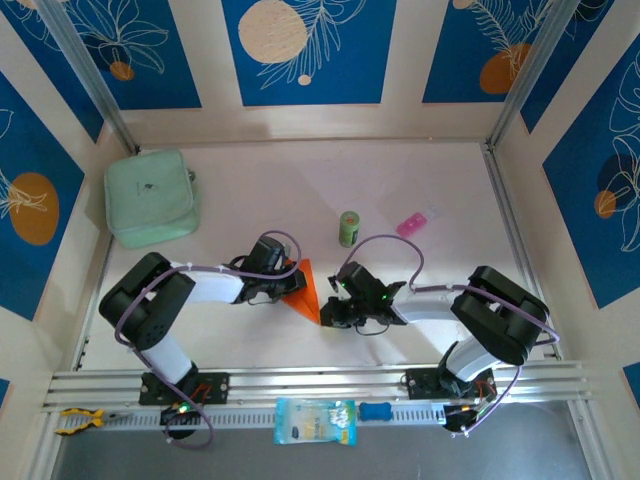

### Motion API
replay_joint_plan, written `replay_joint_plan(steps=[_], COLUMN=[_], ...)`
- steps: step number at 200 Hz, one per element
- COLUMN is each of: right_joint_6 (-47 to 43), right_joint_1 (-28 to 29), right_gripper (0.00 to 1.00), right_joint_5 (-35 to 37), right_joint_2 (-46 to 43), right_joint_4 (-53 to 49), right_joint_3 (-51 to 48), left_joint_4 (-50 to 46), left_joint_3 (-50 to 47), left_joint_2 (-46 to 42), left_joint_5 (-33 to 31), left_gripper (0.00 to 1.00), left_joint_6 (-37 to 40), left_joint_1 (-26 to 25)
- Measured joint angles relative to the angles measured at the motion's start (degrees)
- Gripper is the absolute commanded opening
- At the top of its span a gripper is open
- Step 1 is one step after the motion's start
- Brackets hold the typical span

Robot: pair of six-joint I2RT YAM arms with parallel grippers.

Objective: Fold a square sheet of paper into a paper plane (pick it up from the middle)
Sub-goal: Fourth fold the wing at the center of the table.

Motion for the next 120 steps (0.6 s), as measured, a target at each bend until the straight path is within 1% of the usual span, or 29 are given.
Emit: replay_joint_plan(steps=[21, 49, 73, 91, 120], right_joint_6=[0.0, 0.0, 0.2, 0.3, 0.3], right_joint_1=[0.1, 0.2, 0.2, 0.2, 0.2], right_gripper=[0.11, 0.07, 0.1, 0.09, 0.09], right_joint_5=[0.0, 0.0, 0.0, 0.0, -0.1], right_joint_2=[-0.3, -0.8, -1.2, -1.9, -2.8], right_joint_4=[0.2, 0.1, 0.4, 0.5, 0.3], right_joint_3=[-0.3, -0.8, -1.3, -2.1, -2.8], left_joint_4=[0.0, 0.0, 0.0, 0.0, 0.0], left_joint_3=[0.0, 0.0, -0.1, -0.1, -0.2], left_joint_2=[0.0, 0.0, 0.0, 0.0, 0.0], left_joint_5=[0.0, 0.1, 0.3, 0.5, 0.6], left_gripper=[0.07, 0.06, 0.06, 0.06, 0.06], left_joint_6=[0.0, 0.0, -0.2, -0.4, -0.5], left_joint_1=[0.0, 0.0, 0.0, 0.0, -0.2])
